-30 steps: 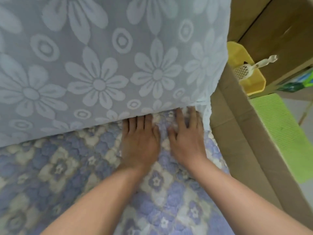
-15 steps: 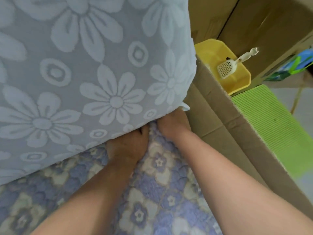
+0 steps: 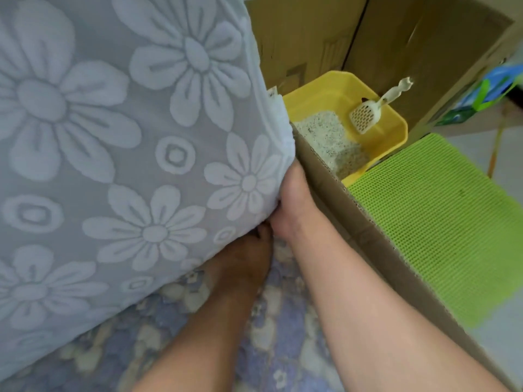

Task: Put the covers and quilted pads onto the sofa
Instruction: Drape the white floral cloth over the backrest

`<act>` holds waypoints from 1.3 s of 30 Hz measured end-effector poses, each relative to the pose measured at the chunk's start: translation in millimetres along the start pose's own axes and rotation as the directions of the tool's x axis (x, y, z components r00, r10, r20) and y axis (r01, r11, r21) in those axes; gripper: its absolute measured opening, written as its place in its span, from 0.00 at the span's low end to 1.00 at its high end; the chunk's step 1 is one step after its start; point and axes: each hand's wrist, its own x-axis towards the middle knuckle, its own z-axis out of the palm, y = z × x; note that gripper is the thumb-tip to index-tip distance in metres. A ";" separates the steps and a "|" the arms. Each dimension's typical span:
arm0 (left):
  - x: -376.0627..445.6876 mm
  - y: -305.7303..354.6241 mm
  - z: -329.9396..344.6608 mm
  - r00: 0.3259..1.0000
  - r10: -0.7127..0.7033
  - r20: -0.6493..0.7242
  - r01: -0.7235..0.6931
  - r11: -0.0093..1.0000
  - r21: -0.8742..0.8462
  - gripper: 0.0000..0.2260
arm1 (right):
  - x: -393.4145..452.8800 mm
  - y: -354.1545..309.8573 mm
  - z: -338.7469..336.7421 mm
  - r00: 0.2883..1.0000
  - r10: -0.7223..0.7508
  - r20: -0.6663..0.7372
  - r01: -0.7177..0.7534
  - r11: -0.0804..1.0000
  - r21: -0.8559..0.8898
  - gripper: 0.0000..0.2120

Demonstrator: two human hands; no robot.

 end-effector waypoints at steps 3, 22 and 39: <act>7.6 -1.4 15.8 0.998 -0.048 0.048 0.050 0.997 -0.052 0.18 | 19.1 -21.5 2.7 0.999 -0.047 -0.014 0.041 0.963 -0.266 0.24; -32.9 -35.8 -7.5 0.907 0.120 0.404 0.010 0.952 -0.307 0.40 | 48.5 -83.4 51.6 0.987 0.131 0.095 -0.076 0.896 -0.438 0.26; -33.8 -34.8 -4.9 0.907 0.077 0.414 0.075 0.938 -0.340 0.41 | -33.8 -70.5 36.4 0.933 -0.334 -0.136 0.268 0.894 -0.359 0.20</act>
